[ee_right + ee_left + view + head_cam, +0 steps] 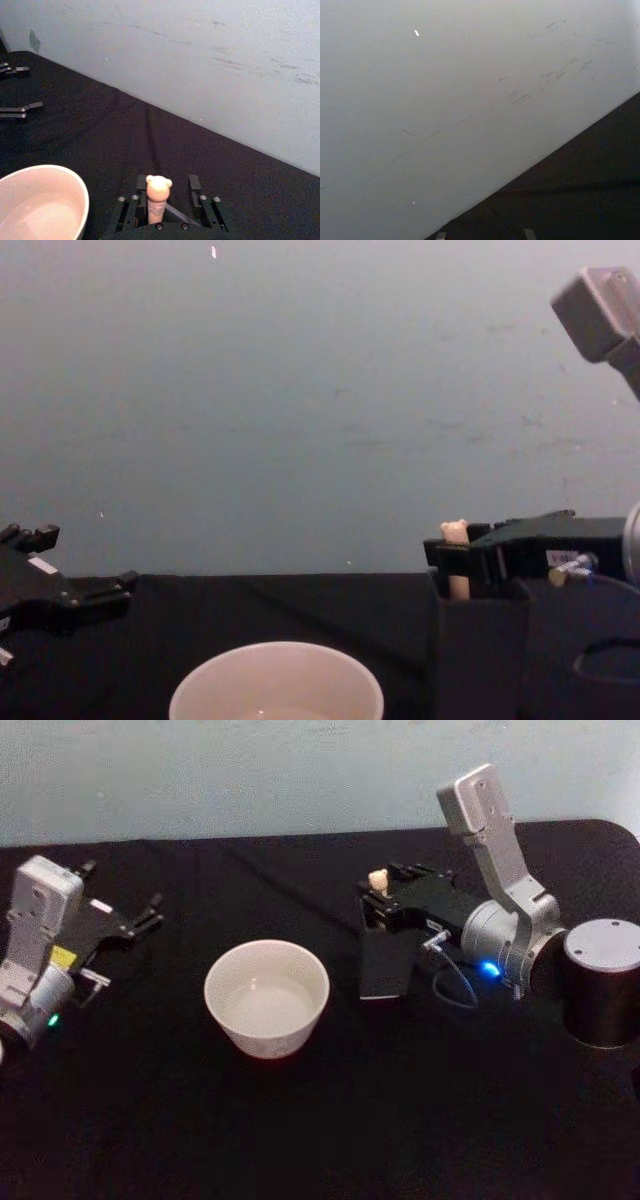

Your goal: Pick up the stirring spoon with one hand, stir inside the cup, then place it back in its original position.

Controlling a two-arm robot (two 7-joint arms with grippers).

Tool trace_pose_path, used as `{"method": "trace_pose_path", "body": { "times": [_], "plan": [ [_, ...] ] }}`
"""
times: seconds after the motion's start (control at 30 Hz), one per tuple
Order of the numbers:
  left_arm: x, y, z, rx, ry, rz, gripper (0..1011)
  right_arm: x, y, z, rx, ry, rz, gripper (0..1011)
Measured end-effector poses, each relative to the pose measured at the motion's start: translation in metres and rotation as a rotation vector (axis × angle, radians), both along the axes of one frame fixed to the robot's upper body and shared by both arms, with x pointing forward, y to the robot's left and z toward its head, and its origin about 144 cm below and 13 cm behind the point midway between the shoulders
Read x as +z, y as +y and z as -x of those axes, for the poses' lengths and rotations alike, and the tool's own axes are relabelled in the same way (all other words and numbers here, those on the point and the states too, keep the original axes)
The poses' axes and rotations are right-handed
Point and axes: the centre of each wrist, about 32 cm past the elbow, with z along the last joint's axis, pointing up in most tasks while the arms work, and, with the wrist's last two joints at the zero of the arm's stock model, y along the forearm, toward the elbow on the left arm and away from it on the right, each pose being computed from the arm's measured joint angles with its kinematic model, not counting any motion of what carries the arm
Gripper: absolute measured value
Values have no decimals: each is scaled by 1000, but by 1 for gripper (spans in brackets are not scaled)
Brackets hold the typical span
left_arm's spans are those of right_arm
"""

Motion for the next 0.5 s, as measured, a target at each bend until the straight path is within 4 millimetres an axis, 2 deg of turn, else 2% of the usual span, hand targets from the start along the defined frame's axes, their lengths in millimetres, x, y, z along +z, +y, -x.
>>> {"method": "trace_pose_path", "body": {
  "times": [0.07, 0.17, 0.3, 0.5],
  "plan": [
    [0, 0, 0, 0, 0, 0, 1001, 0, 0, 0, 0, 0, 0, 447],
    [0, 0, 0, 0, 0, 0, 1001, 0, 0, 0, 0, 0, 0, 386],
    [0, 0, 0, 0, 0, 0, 1001, 0, 0, 0, 0, 0, 0, 239],
    [0, 0, 0, 0, 0, 0, 1001, 0, 0, 0, 0, 0, 0, 230]
  ]
}}
